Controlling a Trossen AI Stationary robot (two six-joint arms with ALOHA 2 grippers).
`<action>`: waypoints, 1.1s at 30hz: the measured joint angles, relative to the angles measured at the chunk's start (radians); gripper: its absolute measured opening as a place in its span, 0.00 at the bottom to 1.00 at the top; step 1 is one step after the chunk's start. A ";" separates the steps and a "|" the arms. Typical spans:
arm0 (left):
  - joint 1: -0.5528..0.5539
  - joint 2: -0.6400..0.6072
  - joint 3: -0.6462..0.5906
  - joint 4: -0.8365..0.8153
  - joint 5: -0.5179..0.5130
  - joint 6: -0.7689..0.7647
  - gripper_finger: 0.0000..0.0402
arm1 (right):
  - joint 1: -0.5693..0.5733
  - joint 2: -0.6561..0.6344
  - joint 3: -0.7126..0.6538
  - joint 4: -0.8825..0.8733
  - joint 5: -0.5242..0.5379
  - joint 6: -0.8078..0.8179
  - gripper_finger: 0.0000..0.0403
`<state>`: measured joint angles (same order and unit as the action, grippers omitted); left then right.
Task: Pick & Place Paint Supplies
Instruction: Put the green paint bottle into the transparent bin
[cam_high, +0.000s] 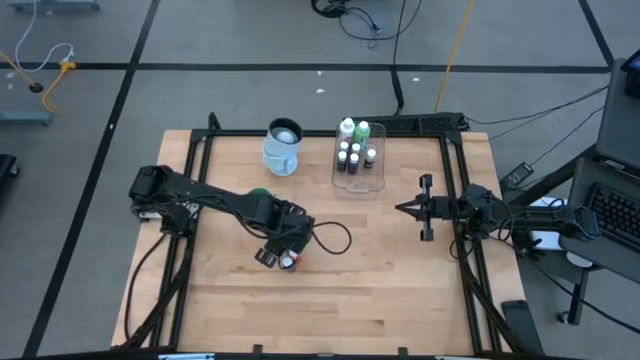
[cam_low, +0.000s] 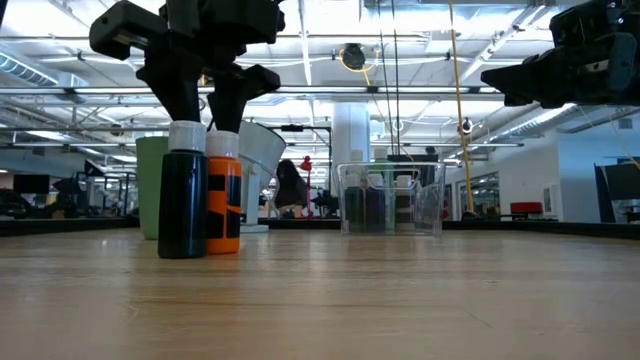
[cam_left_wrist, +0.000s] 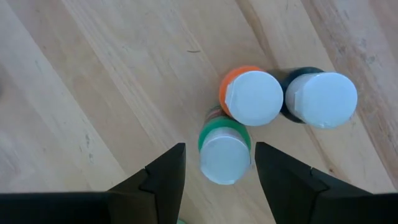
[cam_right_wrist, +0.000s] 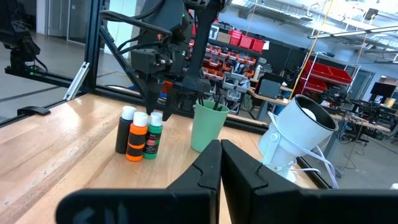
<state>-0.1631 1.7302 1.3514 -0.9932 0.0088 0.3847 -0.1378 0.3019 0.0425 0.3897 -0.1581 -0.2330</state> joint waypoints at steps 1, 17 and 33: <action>0.000 0.000 0.000 0.000 0.000 0.000 0.49 | 0.000 0.000 0.000 0.000 0.000 0.000 0.01; 0.006 0.023 -0.001 0.001 0.011 -0.026 0.49 | 0.000 0.000 0.000 0.000 0.000 0.004 0.01; 0.016 0.023 0.000 0.000 0.010 -0.031 0.24 | 0.000 0.000 0.000 0.000 0.000 0.003 0.01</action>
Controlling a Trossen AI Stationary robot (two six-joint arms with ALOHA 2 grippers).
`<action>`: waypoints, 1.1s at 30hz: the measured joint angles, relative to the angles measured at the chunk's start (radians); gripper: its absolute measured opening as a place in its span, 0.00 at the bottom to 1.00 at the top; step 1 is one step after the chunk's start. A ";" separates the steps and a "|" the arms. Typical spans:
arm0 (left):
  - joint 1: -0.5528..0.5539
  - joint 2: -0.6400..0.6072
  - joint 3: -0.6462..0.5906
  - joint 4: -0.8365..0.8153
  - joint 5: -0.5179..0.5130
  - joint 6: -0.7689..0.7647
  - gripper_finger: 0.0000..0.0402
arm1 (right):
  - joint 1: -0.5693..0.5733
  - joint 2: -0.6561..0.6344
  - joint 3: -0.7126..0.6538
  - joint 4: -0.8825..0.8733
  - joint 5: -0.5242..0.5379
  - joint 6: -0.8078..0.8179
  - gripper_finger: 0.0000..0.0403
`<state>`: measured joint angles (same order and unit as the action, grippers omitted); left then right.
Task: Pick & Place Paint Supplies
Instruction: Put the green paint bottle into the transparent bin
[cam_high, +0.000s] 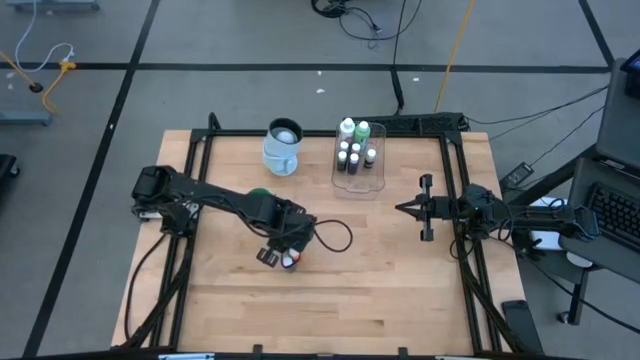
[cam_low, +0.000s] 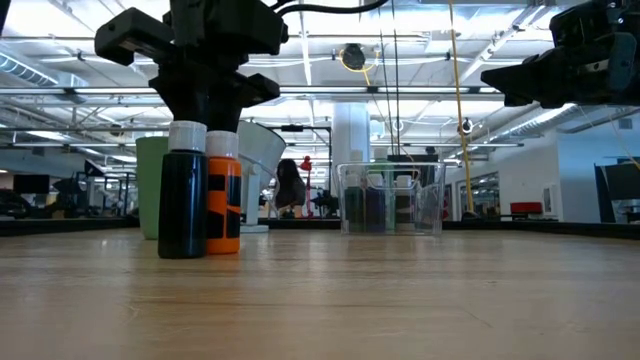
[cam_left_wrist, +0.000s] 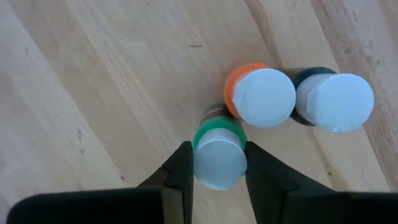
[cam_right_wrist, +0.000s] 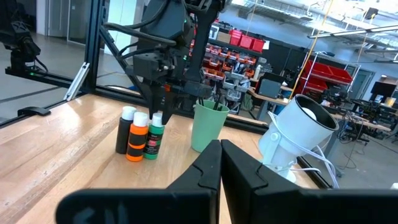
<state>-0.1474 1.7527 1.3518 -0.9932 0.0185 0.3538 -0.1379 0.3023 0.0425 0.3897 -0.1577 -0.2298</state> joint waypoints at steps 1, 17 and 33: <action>0.001 0.000 0.000 0.000 0.000 0.000 0.24 | 0.000 0.000 0.000 0.000 0.000 -0.001 0.01; 0.056 -0.002 0.238 -0.051 -0.181 -0.007 0.25 | 0.000 0.000 0.000 -0.014 0.000 -0.002 0.01; 0.333 0.256 0.690 0.235 -0.085 0.221 0.25 | 0.000 0.000 0.000 -0.006 0.000 -0.021 0.01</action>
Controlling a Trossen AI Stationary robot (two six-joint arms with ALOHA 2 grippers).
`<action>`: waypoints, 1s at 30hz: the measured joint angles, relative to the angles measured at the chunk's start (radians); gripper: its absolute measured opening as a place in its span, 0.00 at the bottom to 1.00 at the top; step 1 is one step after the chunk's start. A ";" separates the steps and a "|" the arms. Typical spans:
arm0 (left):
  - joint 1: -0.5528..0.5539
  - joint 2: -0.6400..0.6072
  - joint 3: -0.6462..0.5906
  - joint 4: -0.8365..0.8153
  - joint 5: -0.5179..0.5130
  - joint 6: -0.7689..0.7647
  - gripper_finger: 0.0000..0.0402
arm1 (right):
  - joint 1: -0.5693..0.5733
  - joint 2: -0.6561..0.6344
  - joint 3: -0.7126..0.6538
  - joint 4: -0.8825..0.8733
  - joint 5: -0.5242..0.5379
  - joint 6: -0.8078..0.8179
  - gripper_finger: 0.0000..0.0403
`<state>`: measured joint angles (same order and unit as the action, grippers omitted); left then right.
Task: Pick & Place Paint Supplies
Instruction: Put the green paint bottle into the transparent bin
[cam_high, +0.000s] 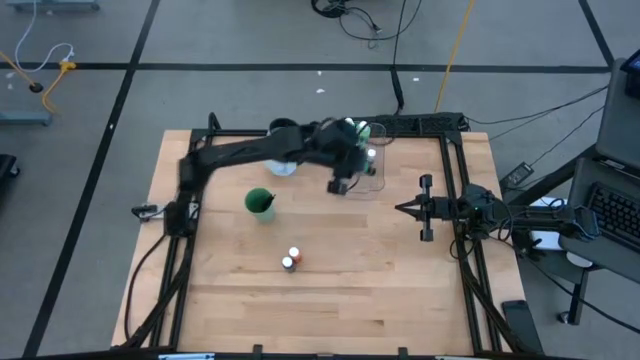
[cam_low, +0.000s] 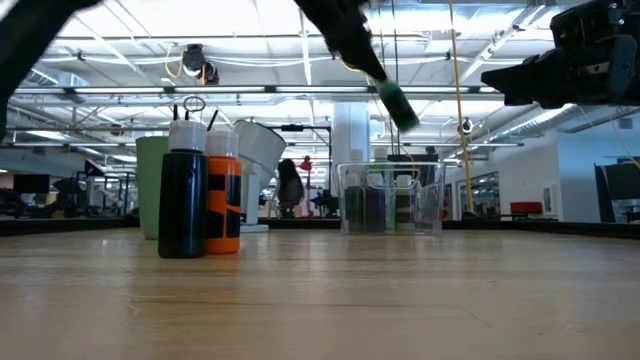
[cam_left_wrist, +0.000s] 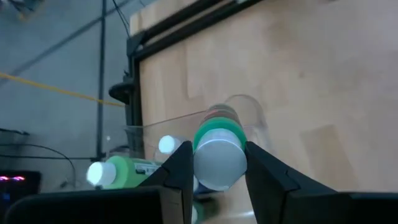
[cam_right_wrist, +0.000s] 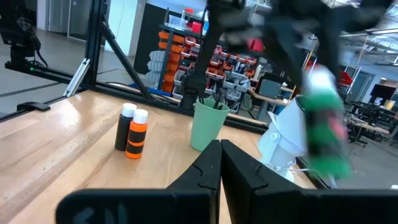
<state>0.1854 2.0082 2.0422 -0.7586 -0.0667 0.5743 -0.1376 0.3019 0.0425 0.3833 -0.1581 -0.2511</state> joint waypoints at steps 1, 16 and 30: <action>0.021 0.047 0.048 -0.013 0.020 0.003 0.25 | 0.000 0.000 0.000 -0.001 0.000 -0.002 0.01; 0.128 0.283 0.291 -0.121 0.074 0.075 0.25 | 0.000 0.000 0.000 0.000 0.005 -0.136 0.01; 0.129 0.283 0.292 -0.362 0.058 0.014 0.25 | 0.000 0.000 0.000 0.000 0.001 -0.103 0.01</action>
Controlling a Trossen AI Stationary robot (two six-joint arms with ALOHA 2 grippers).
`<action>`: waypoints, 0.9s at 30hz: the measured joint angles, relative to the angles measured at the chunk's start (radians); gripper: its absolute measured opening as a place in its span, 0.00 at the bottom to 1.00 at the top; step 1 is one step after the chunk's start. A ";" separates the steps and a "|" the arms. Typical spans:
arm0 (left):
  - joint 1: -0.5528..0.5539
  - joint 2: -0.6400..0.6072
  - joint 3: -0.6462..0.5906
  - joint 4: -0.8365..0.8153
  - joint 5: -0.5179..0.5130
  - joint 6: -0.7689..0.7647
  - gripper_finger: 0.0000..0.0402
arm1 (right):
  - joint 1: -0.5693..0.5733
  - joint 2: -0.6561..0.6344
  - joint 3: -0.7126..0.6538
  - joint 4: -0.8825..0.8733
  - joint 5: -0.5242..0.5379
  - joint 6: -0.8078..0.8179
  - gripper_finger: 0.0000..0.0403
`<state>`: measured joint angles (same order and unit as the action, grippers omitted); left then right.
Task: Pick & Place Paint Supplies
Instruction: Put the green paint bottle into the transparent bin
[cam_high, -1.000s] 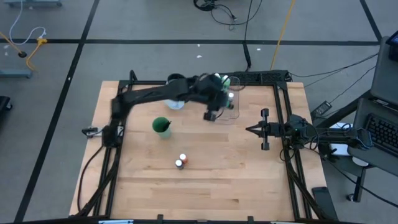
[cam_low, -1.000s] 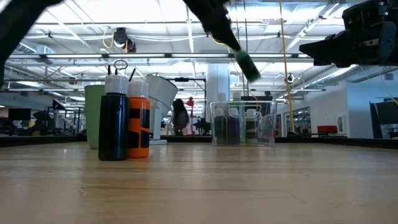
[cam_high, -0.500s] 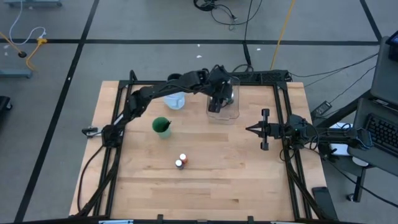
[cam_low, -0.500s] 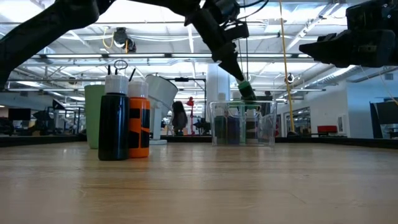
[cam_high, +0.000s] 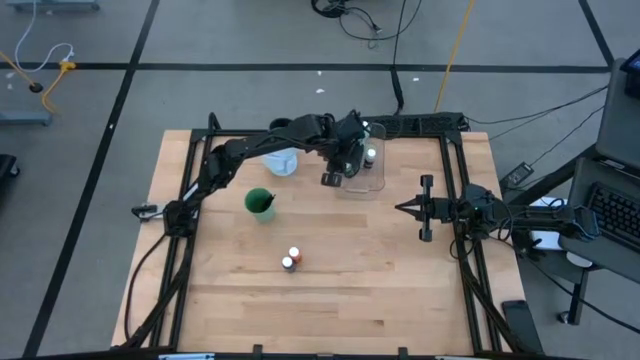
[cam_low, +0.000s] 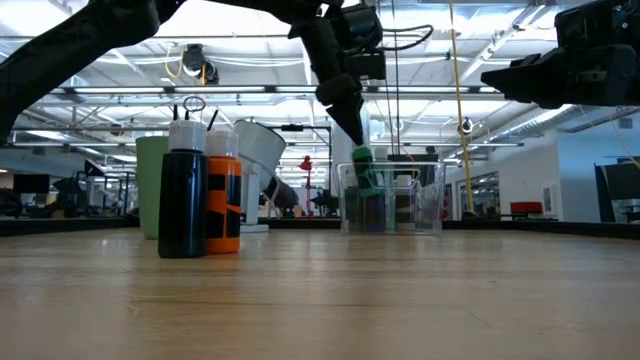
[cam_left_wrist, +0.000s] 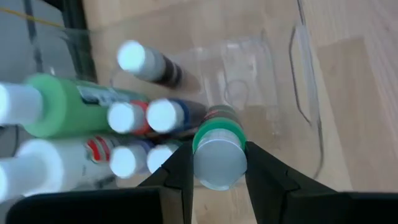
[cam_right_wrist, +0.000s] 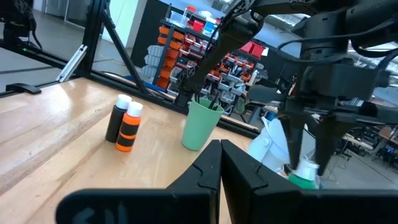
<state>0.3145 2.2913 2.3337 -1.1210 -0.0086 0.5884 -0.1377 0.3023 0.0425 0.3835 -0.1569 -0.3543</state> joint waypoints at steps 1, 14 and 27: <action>0.000 0.000 0.000 -0.011 0.000 -0.002 0.25 | 0.000 0.000 0.000 0.000 0.000 0.000 0.01; 0.026 0.002 -0.063 -0.006 -0.020 -0.030 0.25 | 0.000 0.000 0.000 -0.008 0.000 0.002 0.01; 0.034 -0.001 -0.136 0.039 -0.037 -0.014 0.25 | 0.000 0.000 0.000 -0.008 -0.001 0.002 0.01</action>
<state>0.3487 2.2906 2.1980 -1.0824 -0.0454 0.5747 -0.1375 0.3020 0.0422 0.3760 -0.1577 -0.3527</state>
